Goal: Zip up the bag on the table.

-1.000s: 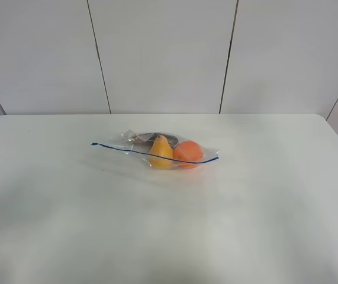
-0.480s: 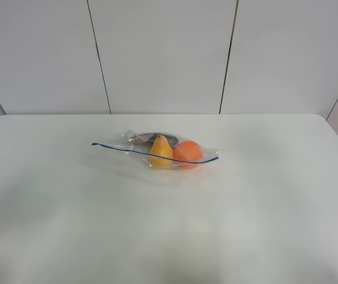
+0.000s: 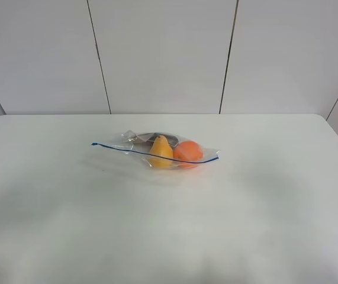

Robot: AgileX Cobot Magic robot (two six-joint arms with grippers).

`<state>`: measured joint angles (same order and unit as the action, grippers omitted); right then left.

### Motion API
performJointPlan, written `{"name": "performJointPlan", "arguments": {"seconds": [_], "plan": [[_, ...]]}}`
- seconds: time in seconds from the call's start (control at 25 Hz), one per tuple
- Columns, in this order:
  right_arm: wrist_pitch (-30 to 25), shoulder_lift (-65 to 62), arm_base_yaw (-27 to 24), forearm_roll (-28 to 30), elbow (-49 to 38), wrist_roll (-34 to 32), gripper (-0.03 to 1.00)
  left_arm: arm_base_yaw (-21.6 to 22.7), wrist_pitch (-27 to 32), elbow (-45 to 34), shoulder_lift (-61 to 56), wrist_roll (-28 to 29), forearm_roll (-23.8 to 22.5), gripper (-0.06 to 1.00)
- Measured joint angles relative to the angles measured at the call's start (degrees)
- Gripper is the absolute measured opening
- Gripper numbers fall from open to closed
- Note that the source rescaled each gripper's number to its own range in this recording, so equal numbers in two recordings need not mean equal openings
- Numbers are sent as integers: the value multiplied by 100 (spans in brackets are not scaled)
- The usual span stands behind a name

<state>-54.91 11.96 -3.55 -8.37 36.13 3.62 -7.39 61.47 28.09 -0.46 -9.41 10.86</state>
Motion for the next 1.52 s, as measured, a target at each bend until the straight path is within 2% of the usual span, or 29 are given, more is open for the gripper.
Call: {"name": "performJointPlan", "arguments": {"seconds": [0.2, 0.44, 0.64, 0.92, 1.16, 1.52], "plan": [[-107, -671, 0, 0, -344, -148, 60, 0, 0, 0, 0, 0, 0, 94], [-412, -1190, 0, 79, -370, -269, 60, 0, 0, 0, 0, 0, 17, 94], [-426, -1233, 48, 230, -426, -362, 60, 0, 0, 0, 0, 0, 17, 94], [-415, -1233, 385, 368, -777, -557, 60, 0, 0, 0, 0, 0, 17, 94], [-415, -1233, 501, 415, -777, -714, 74, 0, 0, 0, 0, 0, 17, 94], [-415, -1233, 501, 452, -777, -746, 76, 0, 0, 0, 0, 0, 17, 94]]}}
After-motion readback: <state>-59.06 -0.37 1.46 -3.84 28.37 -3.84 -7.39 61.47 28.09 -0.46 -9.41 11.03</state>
